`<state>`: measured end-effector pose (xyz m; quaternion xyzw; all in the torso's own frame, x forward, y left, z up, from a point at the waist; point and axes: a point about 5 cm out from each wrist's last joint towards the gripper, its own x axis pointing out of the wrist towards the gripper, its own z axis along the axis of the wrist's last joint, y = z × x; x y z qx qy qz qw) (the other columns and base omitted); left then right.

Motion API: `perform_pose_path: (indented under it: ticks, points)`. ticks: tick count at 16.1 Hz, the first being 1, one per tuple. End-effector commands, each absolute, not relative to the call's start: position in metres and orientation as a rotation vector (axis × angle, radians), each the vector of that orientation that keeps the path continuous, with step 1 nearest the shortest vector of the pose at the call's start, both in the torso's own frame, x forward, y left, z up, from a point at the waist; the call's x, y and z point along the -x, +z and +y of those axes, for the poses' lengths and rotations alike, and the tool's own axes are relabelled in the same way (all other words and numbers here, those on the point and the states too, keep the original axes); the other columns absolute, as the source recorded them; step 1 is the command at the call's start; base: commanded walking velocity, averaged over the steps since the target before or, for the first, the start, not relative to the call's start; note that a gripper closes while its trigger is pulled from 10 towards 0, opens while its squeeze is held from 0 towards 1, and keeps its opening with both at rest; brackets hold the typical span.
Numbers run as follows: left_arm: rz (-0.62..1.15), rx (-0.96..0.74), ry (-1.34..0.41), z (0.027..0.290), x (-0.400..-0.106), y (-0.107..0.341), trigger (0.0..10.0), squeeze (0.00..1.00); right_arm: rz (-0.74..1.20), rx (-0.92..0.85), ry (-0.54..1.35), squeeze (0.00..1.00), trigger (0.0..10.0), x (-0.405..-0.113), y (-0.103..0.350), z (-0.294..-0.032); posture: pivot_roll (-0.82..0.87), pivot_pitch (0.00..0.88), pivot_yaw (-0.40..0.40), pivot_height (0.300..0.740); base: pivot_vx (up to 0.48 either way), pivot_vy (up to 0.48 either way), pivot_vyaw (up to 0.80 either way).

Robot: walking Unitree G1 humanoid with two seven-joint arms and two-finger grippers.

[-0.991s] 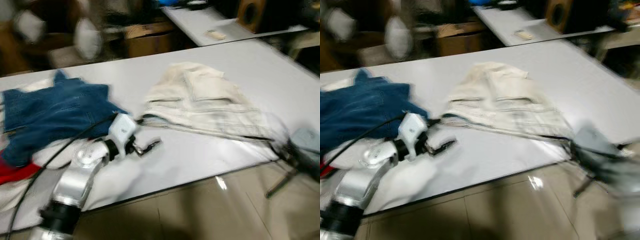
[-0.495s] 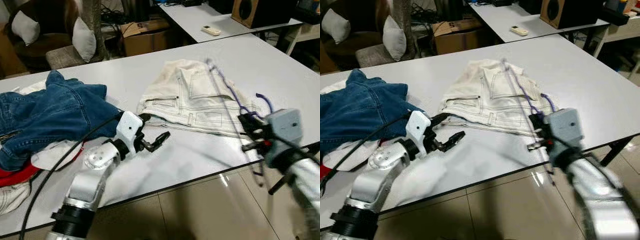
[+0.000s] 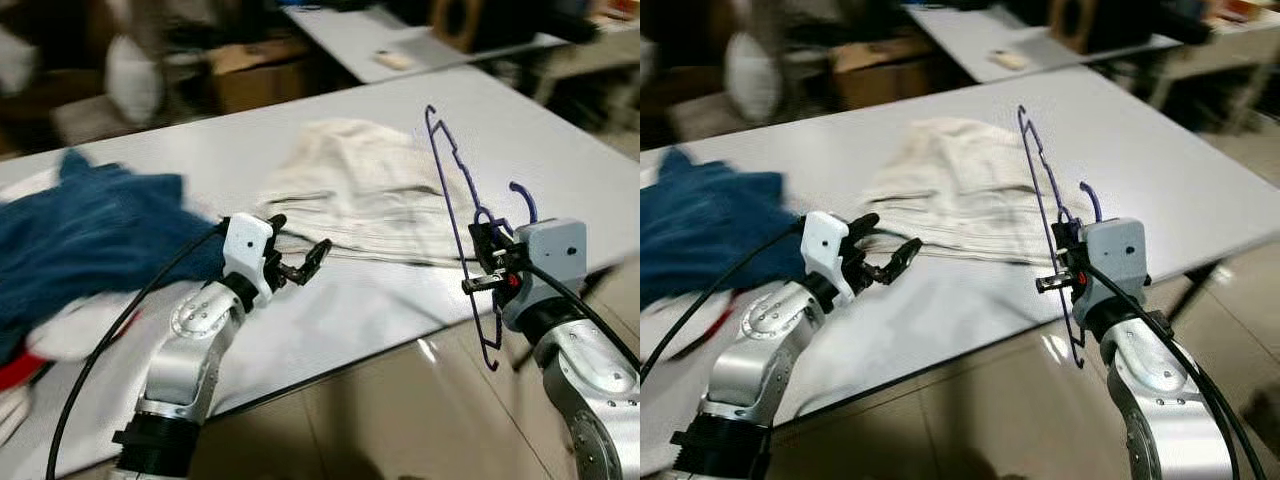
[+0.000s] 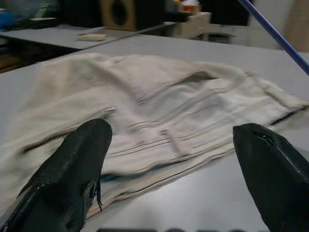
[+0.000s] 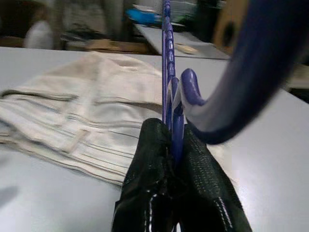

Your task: Hang hanger

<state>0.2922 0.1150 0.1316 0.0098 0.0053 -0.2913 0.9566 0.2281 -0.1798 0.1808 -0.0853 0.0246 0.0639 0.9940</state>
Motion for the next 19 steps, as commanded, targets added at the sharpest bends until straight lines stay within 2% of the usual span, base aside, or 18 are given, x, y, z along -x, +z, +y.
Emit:
perform_pose_path:
  ticks: [1, 2, 7, 9, 11, 14, 18, 19]
  points:
    - [-0.012, -0.035, -0.599, 0.111, -0.292, 0.137, 10.0, 0.0, 0.041, 0.171, 0.108, 0.0, 10.0, -0.226, 0.183, -0.18, -0.24, 0.0, 0.08, 0.74, 0.0, -0.48, -0.73]
    - [-0.01, -0.036, -0.599, 0.11, -0.293, 0.137, 10.0, 0.0, 0.042, 0.176, 0.095, 0.0, 10.0, -0.225, 0.184, -0.181, -0.24, 0.0, 0.083, 0.74, 0.0, -0.48, 0.0]
    - [0.02, -0.062, -0.562, 0.114, -0.299, 0.134, 10.0, 0.0, 0.075, 0.177, 0.072, 0.0, 10.0, -0.216, 0.18, -0.188, -0.25, 0.0, 0.085, 0.74, 0.0, 0.0, 0.0]
    - [0.027, -0.063, -0.554, 0.118, -0.302, 0.133, 10.0, 0.0, 0.075, 0.265, 0.084, 0.0, 10.0, -0.215, 0.179, -0.191, -0.25, 0.004, 0.086, 0.74, 0.0, 0.0, 0.0]
    - [0.025, -0.064, -0.56, 0.117, -0.302, 0.133, 10.0, 0.0, 0.107, 0.144, 0.108, 0.0, 10.0, -0.214, 0.175, -0.188, -0.25, 0.005, 0.086, 0.74, 0.12, 0.0, -0.22]
    - [0.026, -0.067, -0.567, 0.116, -0.303, 0.134, 10.0, 0.0, 0.108, 0.129, 0.102, 0.0, 10.0, -0.213, 0.174, -0.185, -0.25, 0.007, 0.089, 0.74, 0.296, 0.0, -0.75]
    - [0.042, -0.102, -0.559, 0.123, -0.303, 0.131, 10.0, 0.0, 0.106, 0.122, 0.083, 0.0, 10.0, -0.213, 0.173, -0.189, -0.25, 0.011, 0.089, 0.74, 0.298, 0.0, 0.0]
    - [0.048, -0.164, -0.583, 0.128, -0.303, 0.13, 10.0, 0.0, 0.104, 0.11, 0.103, 0.0, 10.0, -0.211, 0.173, -0.187, -0.25, 0.012, 0.092, 0.74, 0.0, 0.0, 0.0]
